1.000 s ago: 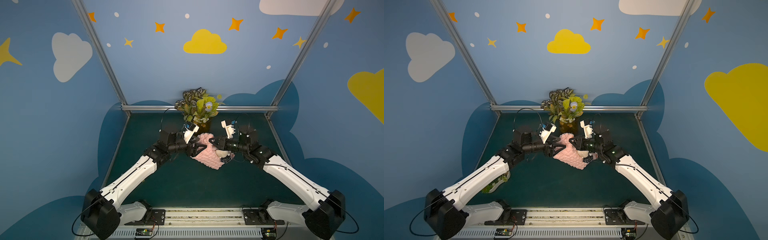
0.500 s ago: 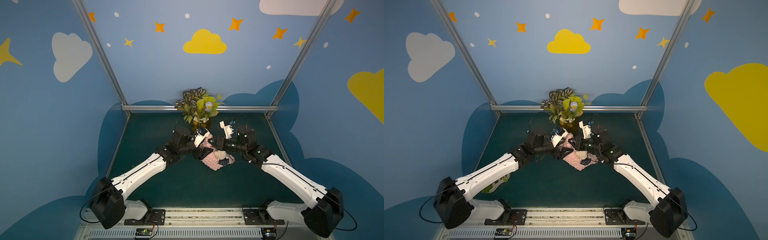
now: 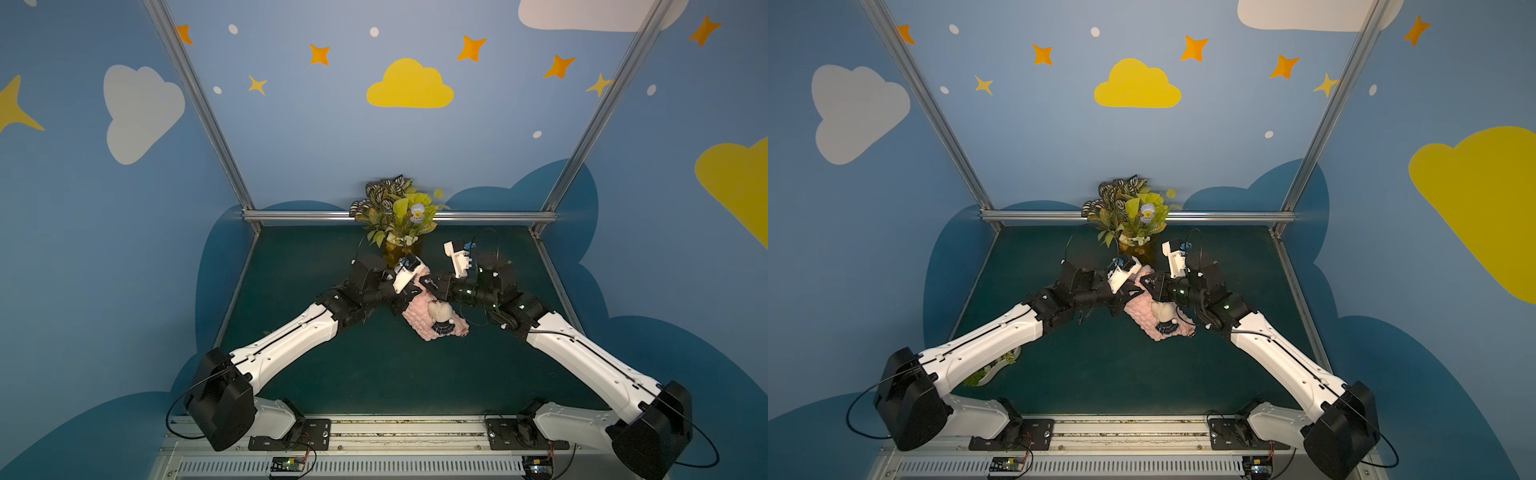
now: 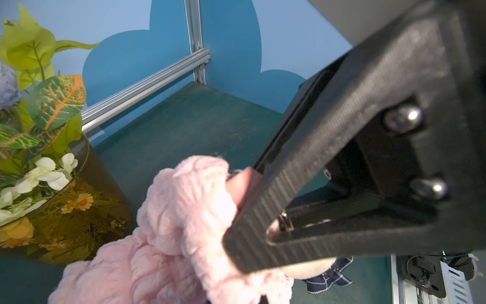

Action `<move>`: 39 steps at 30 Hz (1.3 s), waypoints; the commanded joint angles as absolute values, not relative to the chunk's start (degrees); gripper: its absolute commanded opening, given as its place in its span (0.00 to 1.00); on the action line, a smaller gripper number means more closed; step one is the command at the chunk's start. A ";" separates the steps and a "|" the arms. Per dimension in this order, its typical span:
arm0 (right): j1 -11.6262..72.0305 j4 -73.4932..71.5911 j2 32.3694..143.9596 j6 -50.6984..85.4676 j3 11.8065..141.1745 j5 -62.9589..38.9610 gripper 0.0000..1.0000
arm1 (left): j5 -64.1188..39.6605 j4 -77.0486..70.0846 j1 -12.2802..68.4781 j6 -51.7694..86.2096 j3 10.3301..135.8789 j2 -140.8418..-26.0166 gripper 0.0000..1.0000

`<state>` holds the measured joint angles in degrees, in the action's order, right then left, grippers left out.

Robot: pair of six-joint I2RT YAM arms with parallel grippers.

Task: Remove the decoration from the bag
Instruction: Pick up the bag from the center of the board, then adjust the decoration item in the bag.

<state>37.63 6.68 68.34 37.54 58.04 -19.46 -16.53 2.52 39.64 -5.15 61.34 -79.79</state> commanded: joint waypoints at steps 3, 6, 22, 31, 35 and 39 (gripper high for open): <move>37.60 2.41 62.41 35.91 57.46 -20.73 0.31 | -15.22 2.25 39.46 -4.92 61.74 -79.93 0.02; 37.03 2.71 59.28 34.77 55.41 -18.96 0.62 | -15.29 1.96 39.56 -5.27 61.57 -78.97 0.02; 26.46 0.80 49.28 26.05 44.75 -26.96 0.66 | -32.50 5.51 34.14 -8.98 63.32 -75.40 0.02; 26.38 -12.98 54.32 32.54 42.43 -37.58 0.46 | -39.00 7.35 32.76 -7.33 65.18 -76.00 0.02; 26.99 -15.10 56.80 33.85 43.24 -39.81 0.42 | -39.88 7.47 32.64 -7.15 65.65 -76.44 0.02; 27.45 -17.26 58.77 34.95 43.65 -40.96 0.40 | -40.38 7.72 32.62 -7.01 66.32 -77.00 0.02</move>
